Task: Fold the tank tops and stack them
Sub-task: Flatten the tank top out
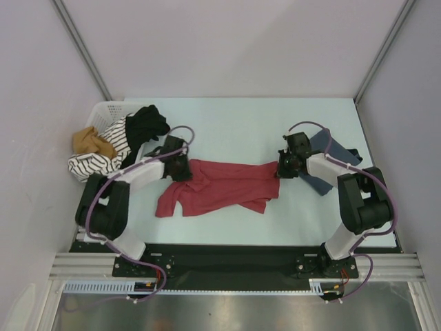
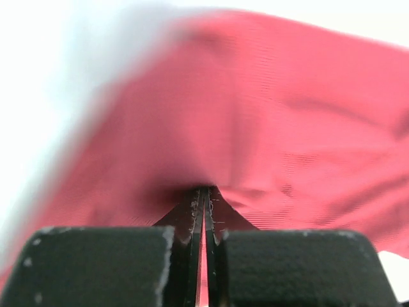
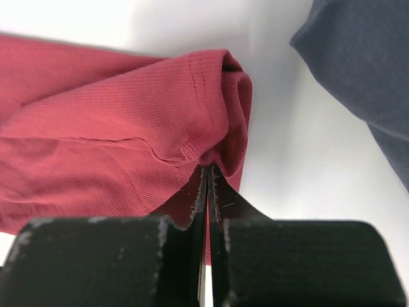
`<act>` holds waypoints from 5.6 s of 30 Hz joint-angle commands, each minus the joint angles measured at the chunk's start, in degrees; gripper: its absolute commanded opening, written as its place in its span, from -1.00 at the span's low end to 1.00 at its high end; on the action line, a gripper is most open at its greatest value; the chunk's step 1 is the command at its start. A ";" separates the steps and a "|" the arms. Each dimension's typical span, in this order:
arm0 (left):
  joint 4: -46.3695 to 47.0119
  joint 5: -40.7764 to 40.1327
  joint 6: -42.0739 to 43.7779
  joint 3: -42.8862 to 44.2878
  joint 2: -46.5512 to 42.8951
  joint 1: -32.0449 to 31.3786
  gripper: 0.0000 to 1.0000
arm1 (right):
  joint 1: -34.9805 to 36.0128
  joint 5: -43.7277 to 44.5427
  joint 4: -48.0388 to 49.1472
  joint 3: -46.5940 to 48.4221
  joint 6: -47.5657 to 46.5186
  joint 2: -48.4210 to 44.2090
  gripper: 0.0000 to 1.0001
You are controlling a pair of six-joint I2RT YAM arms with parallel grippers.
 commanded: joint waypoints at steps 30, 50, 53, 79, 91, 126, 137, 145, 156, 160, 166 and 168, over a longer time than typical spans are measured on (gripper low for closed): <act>-9.69 -13.89 0.16 9.84 -3.47 -10.29 0.50 | -0.69 0.38 7.10 -4.79 1.56 -4.95 -1.00; -21.40 -31.47 -0.63 18.73 8.94 -10.04 -0.99 | -0.70 -0.76 9.12 -6.90 2.70 -6.71 -1.00; -18.34 -26.75 1.03 16.28 4.20 -6.00 -0.99 | -0.69 -0.76 9.47 -7.16 2.97 -6.80 -1.00; -5.24 -12.76 0.34 4.94 -9.87 0.08 0.49 | 0.27 -0.59 12.81 -8.92 4.37 -7.33 -0.91; 1.18 -6.34 0.16 1.77 -8.30 -0.89 0.50 | 0.54 0.83 14.30 -9.19 4.02 -7.86 -0.10; 4.89 -4.04 0.77 0.18 1.03 -1.50 -0.89 | 1.15 0.73 14.75 -8.31 3.14 -5.91 -1.00; -10.66 -8.09 4.90 19.93 -4.52 -0.28 -0.99 | -1.48 -2.69 6.24 4.50 3.85 -10.49 -1.00; -21.14 -11.78 6.67 39.48 -10.82 0.96 -0.99 | -2.54 -6.29 -6.50 20.87 2.18 -18.39 -0.99; -13.49 -4.15 6.14 18.14 -15.68 0.96 -0.99 | 1.06 -10.87 -3.98 8.93 4.20 -20.08 -0.22; -10.15 2.52 5.87 14.60 -15.33 0.96 -0.99 | 3.17 -10.25 0.49 5.24 4.72 -17.09 -0.04; -11.29 1.84 5.62 13.02 -16.46 0.34 -0.99 | 9.49 -5.61 0.17 7.42 2.27 -5.41 0.12; -10.33 0.96 5.52 10.22 -17.17 0.34 -0.99 | 12.64 -0.53 -2.02 9.79 1.65 -0.42 0.13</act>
